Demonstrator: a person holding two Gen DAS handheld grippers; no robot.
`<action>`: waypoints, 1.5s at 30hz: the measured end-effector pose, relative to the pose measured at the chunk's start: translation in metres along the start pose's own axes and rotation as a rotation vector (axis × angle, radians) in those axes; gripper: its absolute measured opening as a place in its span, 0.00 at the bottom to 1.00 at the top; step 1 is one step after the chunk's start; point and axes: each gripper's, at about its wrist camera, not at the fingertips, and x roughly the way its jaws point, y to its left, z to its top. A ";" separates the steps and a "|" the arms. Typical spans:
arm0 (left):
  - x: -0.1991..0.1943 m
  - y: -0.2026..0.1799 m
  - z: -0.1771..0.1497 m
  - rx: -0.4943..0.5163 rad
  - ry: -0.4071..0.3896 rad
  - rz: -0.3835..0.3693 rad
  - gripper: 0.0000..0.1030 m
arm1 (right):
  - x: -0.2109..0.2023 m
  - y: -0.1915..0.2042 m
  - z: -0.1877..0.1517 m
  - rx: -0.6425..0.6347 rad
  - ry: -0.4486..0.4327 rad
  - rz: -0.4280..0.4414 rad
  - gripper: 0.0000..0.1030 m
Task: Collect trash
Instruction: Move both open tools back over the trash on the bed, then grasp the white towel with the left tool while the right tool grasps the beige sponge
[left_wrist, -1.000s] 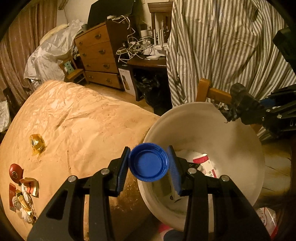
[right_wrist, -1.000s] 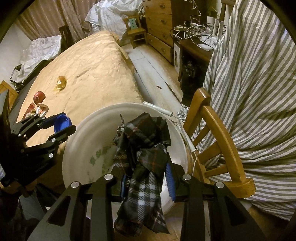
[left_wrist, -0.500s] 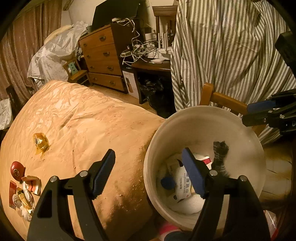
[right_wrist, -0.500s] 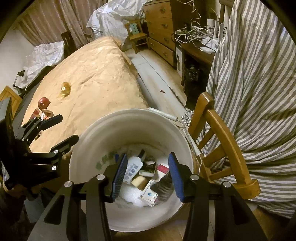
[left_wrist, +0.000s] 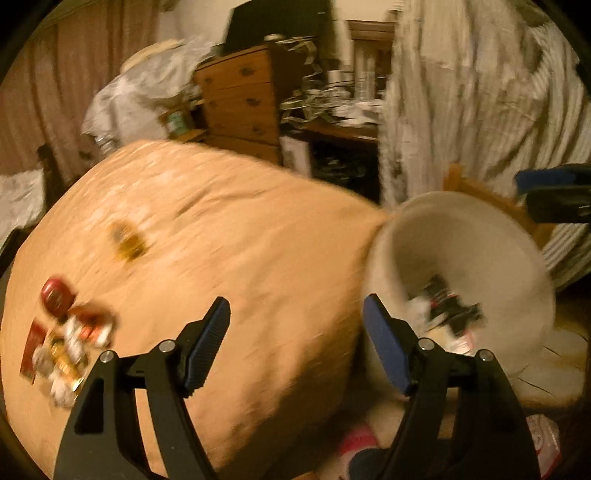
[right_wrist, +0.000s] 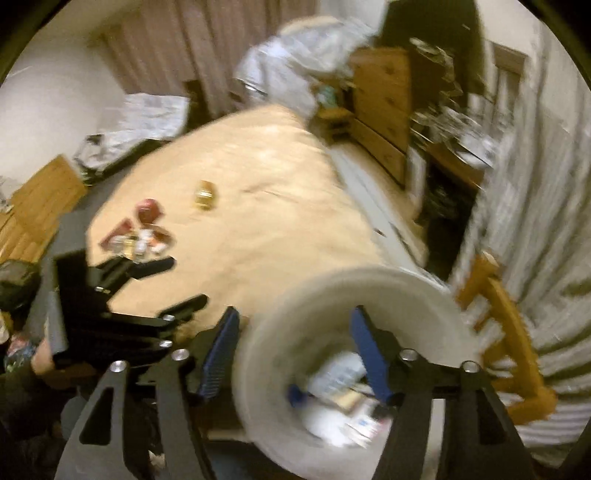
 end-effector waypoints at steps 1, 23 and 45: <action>-0.002 0.014 -0.007 -0.018 0.005 0.013 0.69 | 0.006 0.017 0.001 -0.020 -0.012 0.028 0.66; -0.009 0.315 -0.162 -0.820 0.062 0.272 0.69 | 0.166 0.207 -0.016 -0.179 0.157 0.292 0.72; -0.073 0.328 -0.226 -0.677 0.142 0.202 0.57 | 0.225 0.286 -0.021 -0.263 0.222 0.409 0.69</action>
